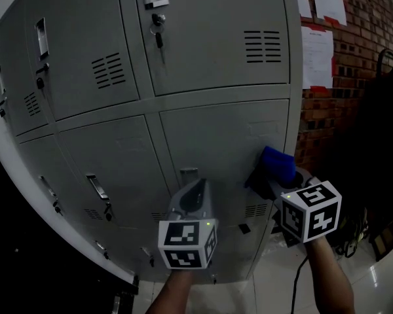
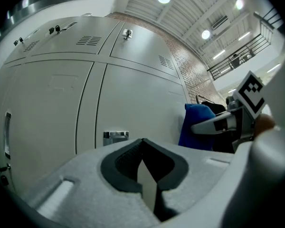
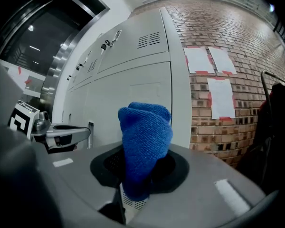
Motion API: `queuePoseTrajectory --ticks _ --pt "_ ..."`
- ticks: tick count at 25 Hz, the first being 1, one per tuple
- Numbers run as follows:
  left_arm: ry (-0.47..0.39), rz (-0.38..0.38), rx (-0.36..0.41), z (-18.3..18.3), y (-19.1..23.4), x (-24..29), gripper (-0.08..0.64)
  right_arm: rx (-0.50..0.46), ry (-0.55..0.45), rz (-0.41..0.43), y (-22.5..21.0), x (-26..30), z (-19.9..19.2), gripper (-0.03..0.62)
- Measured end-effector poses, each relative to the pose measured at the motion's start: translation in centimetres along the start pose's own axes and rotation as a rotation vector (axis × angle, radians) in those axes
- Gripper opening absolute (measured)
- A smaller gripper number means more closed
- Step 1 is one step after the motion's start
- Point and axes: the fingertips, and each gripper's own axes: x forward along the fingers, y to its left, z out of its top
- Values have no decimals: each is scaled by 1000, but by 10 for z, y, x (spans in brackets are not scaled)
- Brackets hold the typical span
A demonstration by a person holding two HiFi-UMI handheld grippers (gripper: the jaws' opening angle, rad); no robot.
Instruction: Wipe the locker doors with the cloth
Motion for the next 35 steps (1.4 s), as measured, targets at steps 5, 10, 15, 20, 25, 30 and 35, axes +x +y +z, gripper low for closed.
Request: queuePoseTrajectory --ticks 5,10,15,20,25,30,35 --pt "-26 35 8 12 23 -10 3 -35 -60 84 47 -9 26 84" --pt "-44 81 13 23 53 -26 3 -40 -93 228 107 10 55 84" --pt "-45 129 22 30 85 -44 3 -76 -88 320 159 39 74 84" --pt "-42 120 24 41 96 -52 3 -71 -96 403 196 61 99 84" --pt "-52 115 32 48 98 -58 3 -68 -98 416 203 73 116 84" --pt "-51 88 35 49 87 -52 3 -53 -93 400 188 70 118 84" --pt "-51 50 28 48 67 -40 3 -26 -98 360 158 58 117 84"
